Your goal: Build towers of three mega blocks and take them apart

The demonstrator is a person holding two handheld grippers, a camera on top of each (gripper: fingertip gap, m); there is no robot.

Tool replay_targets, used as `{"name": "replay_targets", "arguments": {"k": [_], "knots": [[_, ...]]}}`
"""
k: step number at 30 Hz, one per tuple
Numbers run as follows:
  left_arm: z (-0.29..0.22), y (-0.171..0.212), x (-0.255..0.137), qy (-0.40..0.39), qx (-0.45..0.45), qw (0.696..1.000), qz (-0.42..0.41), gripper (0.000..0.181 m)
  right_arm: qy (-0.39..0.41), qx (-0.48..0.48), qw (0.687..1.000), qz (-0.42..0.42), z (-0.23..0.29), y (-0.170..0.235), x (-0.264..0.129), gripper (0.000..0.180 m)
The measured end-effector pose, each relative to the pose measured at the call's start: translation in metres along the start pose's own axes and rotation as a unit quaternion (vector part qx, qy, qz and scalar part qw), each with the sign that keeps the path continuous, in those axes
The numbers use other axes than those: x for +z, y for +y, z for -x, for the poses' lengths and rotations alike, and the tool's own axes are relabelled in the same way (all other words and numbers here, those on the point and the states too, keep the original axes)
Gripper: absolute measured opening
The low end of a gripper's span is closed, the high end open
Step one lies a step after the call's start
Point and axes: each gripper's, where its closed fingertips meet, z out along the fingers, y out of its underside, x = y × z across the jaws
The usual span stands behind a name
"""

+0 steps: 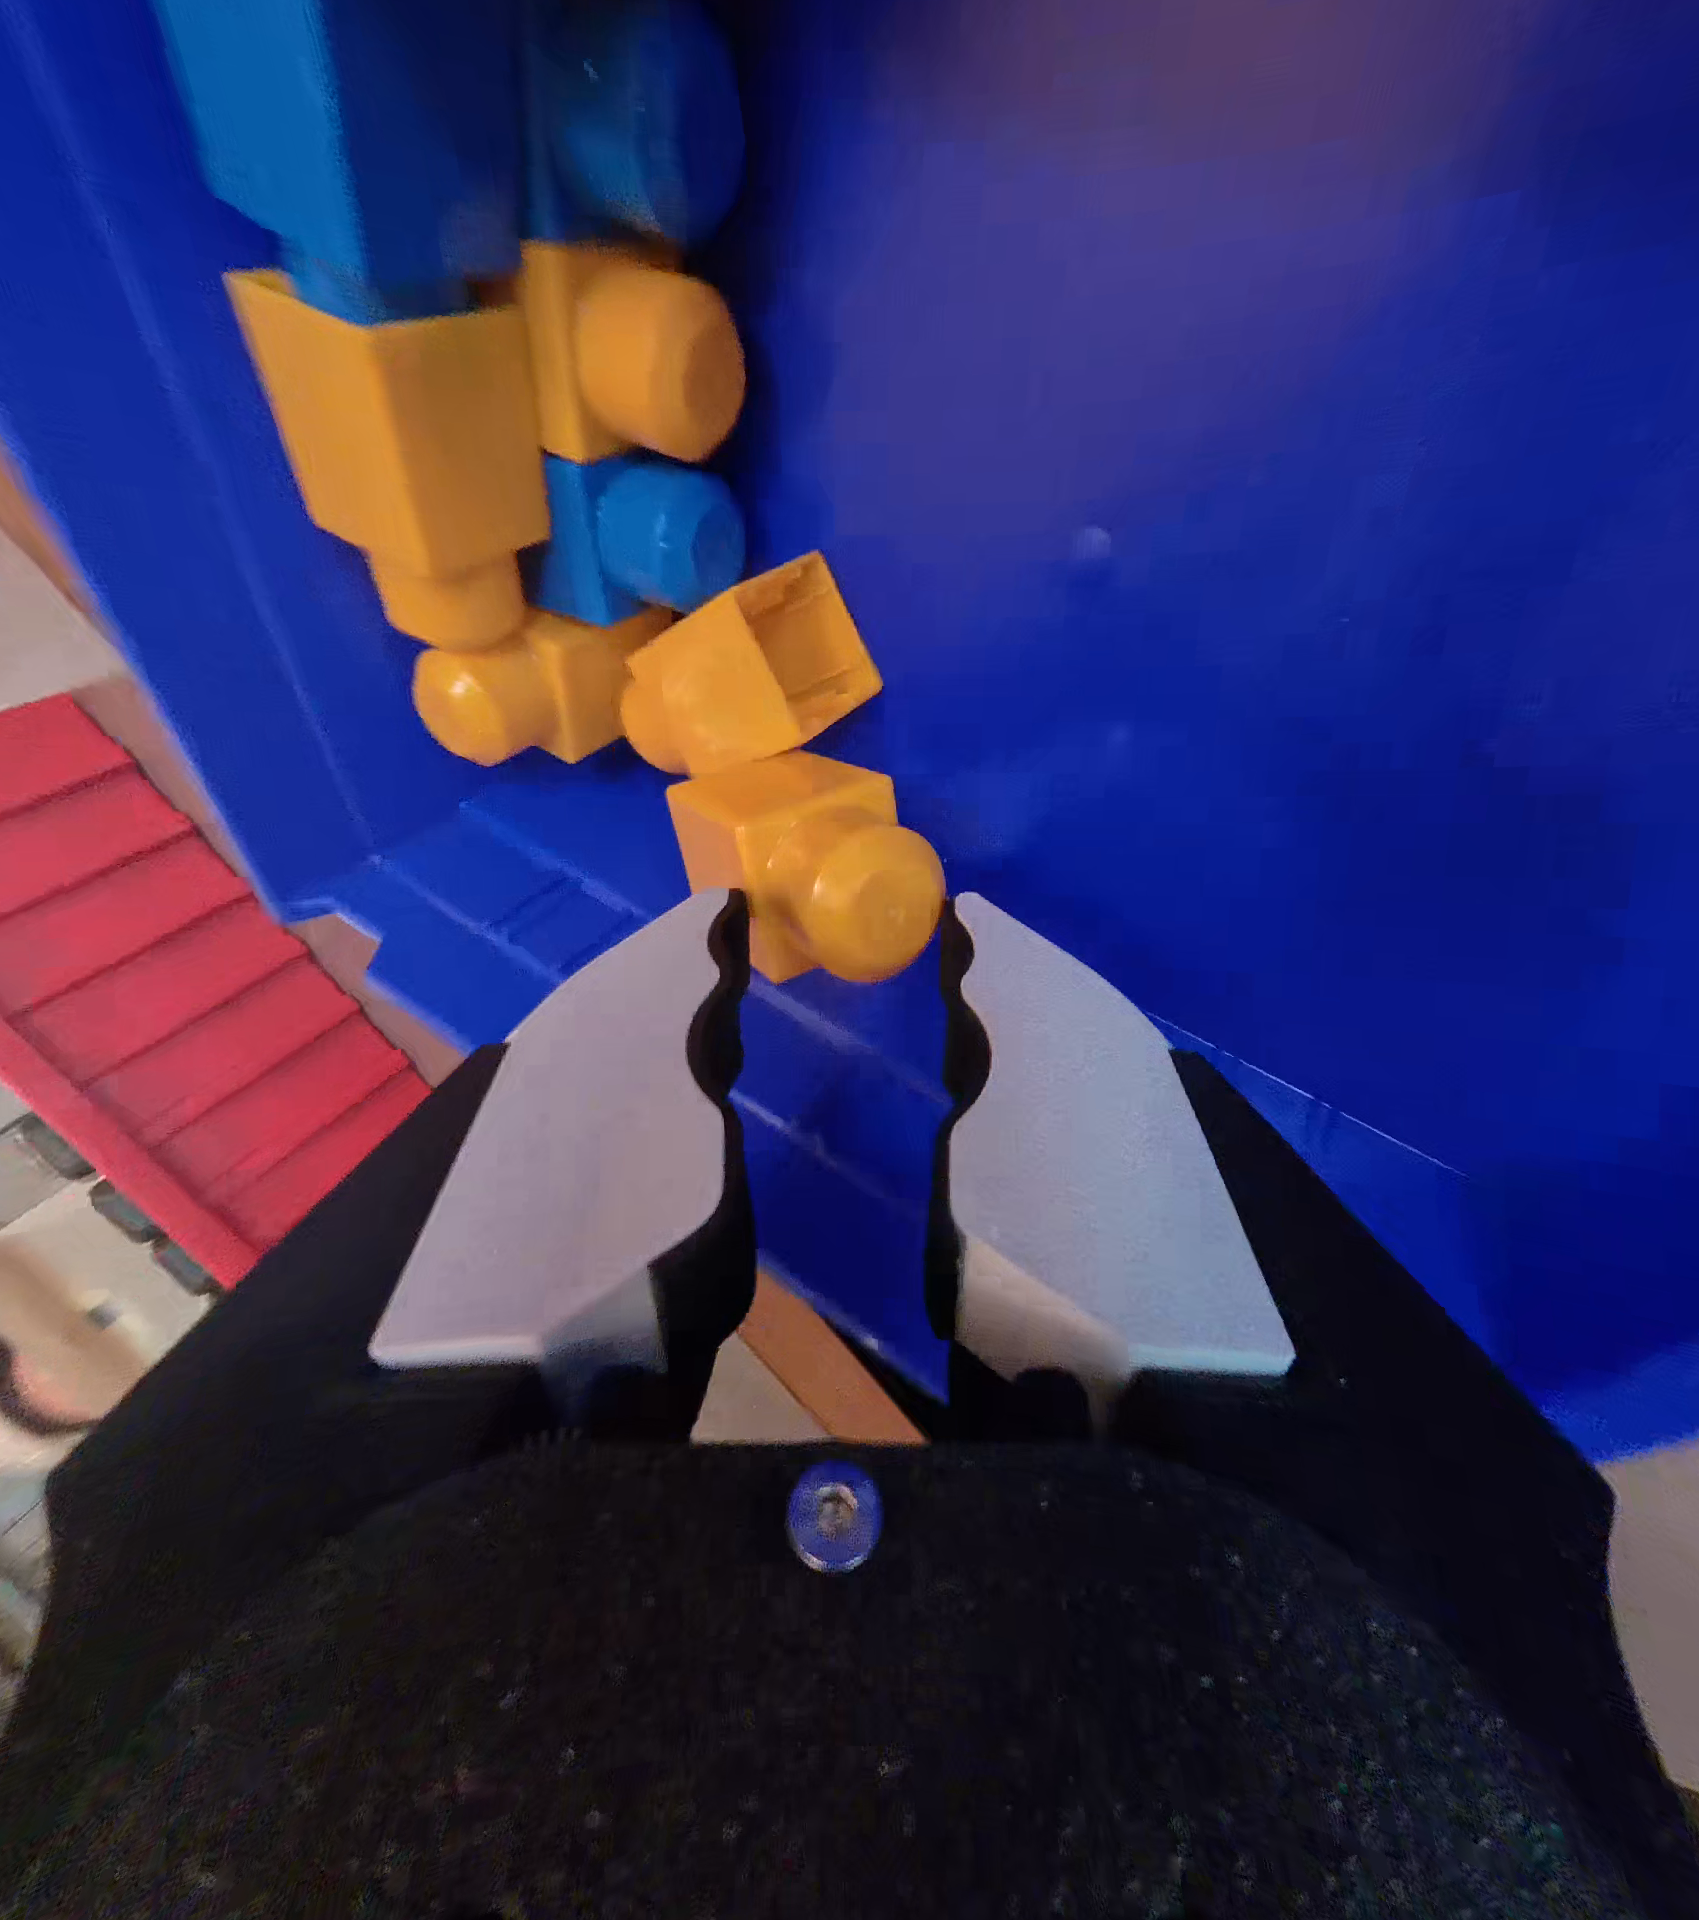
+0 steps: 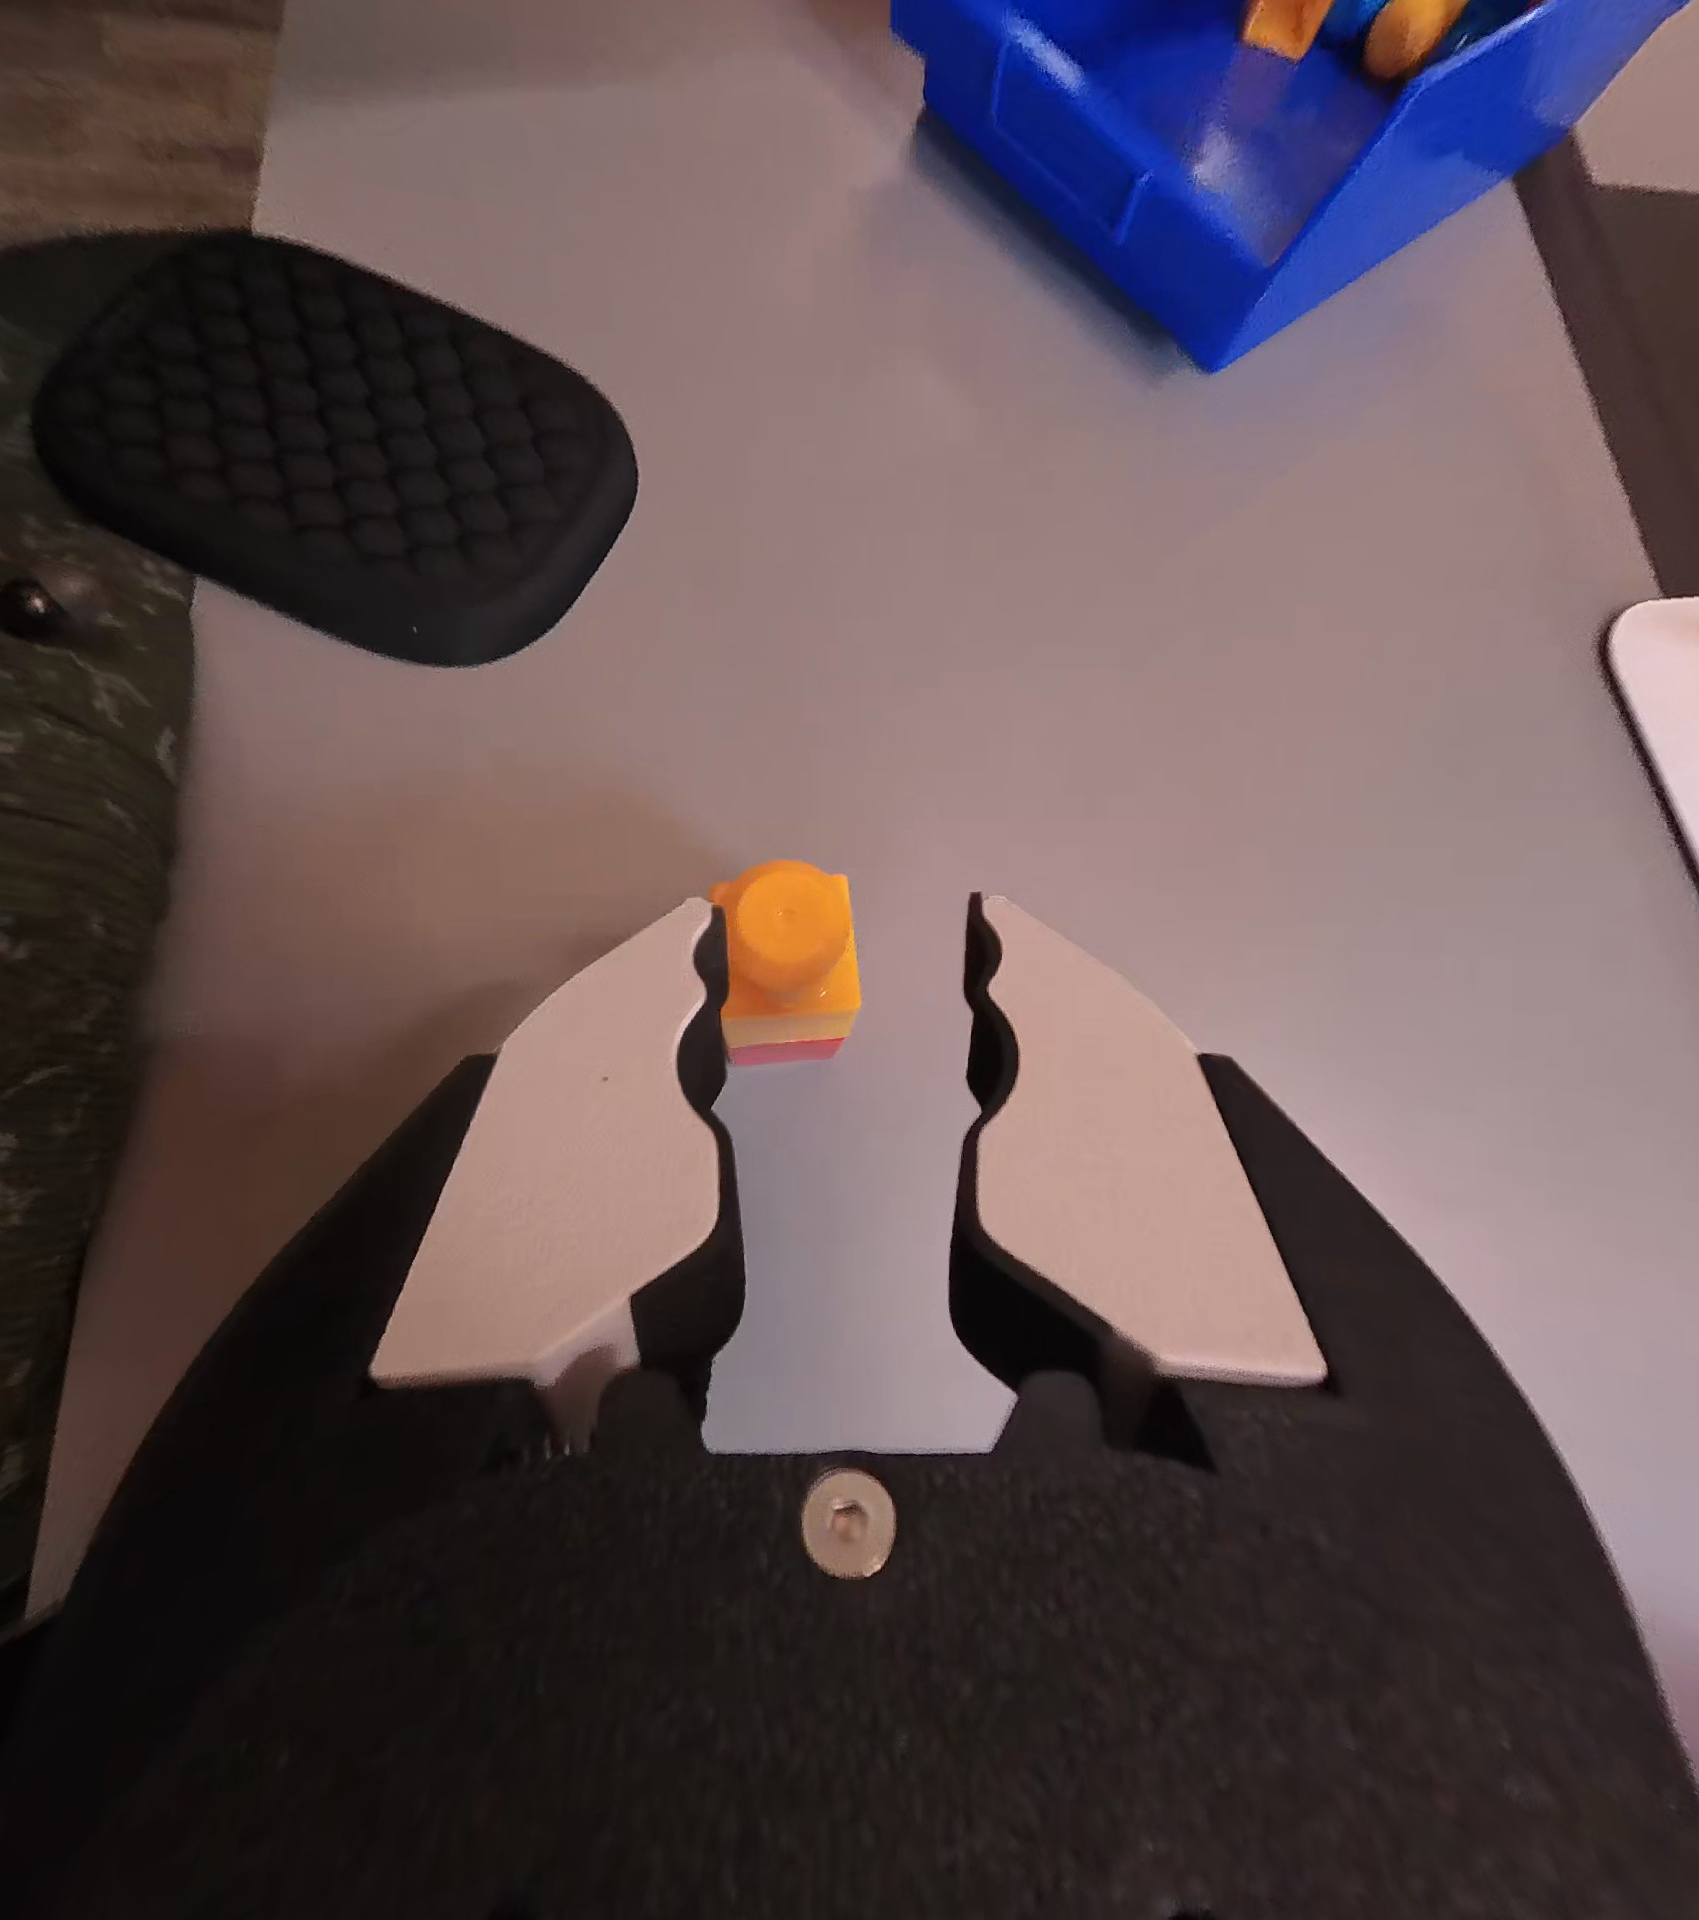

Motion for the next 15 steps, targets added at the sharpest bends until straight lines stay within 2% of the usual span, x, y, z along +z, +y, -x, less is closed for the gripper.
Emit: {"name": "replay_targets", "arguments": {"k": [3, 5, 6, 9, 12, 15], "knots": [[-0.006, -0.01, -0.041, 0.05, -0.029, 0.994, -0.098, 0.035, 0.026, 0.002, 0.999, -0.039, -0.009, -0.013, -0.005, 0.043], [-0.025, -0.026, -0.085, 0.121, -0.037, 0.971, -0.202, 0.034, 0.043, 0.004, 0.997, -0.071, -0.015, -0.023, -0.009, 0.042], [-0.042, -0.034, -0.114, 0.173, -0.033, 0.949, -0.263, 0.034, 0.05, 0.005, 0.995, -0.088, -0.017, -0.028, -0.012, 0.042], [-0.109, -0.047, -0.207, 0.332, 0.037, 0.849, -0.411, 0.035, 0.052, -0.002, 0.988, -0.148, -0.018, -0.047, -0.019, 0.043], [-0.192, -0.037, -0.266, 0.404, 0.173, 0.771, -0.461, 0.034, 0.018, -0.022, 0.987, -0.159, -0.004, -0.055, -0.015, 0.045], [-0.272, -0.028, -0.299, 0.433, 0.281, 0.728, -0.452, 0.035, -0.01, -0.056, 0.99, -0.128, 0.015, -0.054, -0.003, 0.049]]}}
